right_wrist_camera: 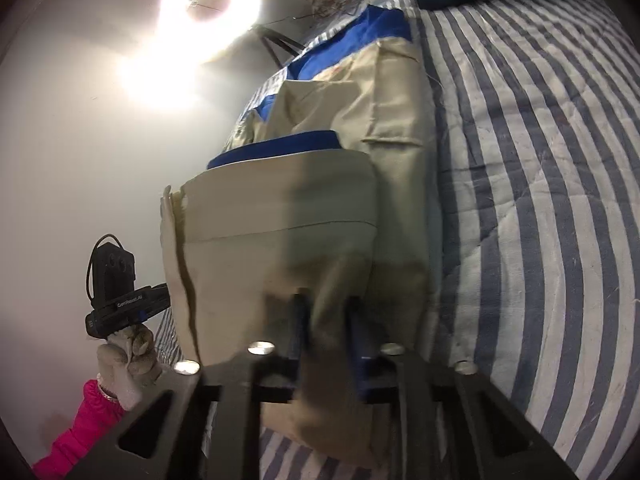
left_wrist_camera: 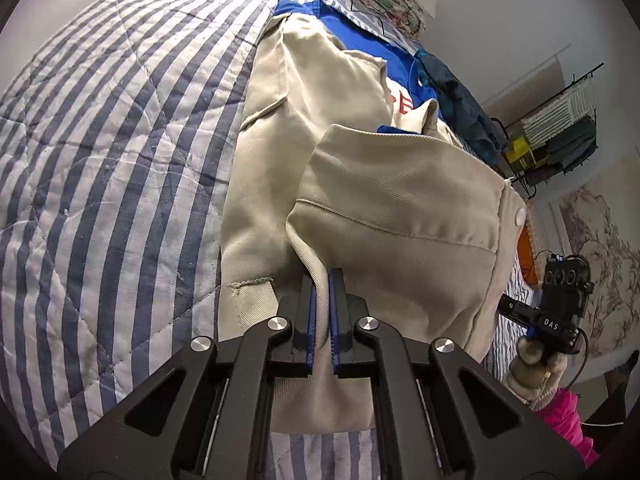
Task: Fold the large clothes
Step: 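Fold the held hem up toward the blue collar with both grippers, then open both grippers and lift them away from the folded jacket, then grasp the blue collar edge with both grippers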
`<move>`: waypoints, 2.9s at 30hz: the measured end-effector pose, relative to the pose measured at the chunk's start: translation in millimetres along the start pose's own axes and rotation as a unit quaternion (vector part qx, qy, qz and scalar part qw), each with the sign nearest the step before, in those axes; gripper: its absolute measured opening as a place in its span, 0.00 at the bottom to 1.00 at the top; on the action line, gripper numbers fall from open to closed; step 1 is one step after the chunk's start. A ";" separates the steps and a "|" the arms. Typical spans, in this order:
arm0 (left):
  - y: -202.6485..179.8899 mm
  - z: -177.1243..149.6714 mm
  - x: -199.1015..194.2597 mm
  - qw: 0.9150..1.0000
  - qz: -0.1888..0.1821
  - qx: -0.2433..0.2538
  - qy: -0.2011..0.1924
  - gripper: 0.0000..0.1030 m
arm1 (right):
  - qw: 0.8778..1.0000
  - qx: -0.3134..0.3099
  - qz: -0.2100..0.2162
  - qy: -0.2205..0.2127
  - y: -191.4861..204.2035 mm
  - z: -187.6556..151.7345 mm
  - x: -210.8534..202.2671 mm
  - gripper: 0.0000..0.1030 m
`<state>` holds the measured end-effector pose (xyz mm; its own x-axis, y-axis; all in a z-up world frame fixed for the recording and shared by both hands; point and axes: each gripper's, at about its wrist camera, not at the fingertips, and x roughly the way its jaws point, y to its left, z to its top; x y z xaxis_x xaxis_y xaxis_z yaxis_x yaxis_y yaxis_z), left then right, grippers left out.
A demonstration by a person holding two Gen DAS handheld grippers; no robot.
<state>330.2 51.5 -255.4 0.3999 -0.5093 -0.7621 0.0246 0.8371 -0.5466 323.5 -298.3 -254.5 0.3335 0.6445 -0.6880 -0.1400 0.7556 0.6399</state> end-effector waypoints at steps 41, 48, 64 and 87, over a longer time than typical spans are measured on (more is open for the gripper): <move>-34.8 35.2 27.5 0.981 0.169 0.059 -0.080 0.04 | 0.959 -0.187 -0.211 -0.017 68.6 26.5 38.3 0.26; -71.6 25.9 -61.7 0.979 0.138 0.071 -0.136 0.04 | 0.966 -0.175 -0.164 -0.098 97.9 20.6 -75.6 0.37; -158.6 92.0 -186.0 0.964 0.128 0.130 -0.194 0.32 | 0.942 -0.206 -0.164 -0.208 148.9 69.6 -229.0 0.57; -35.8 324.1 103.9 0.985 0.127 0.107 -0.049 0.58 | 0.975 -0.105 -0.181 -0.075 -11.8 285.9 55.2 0.59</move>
<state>667.9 33.4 -202.5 0.5046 -0.2652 -0.8216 0.1010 0.9633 -0.2489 610.1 -305.2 -202.2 0.5265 0.3196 -0.7878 -0.1709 0.9475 0.2702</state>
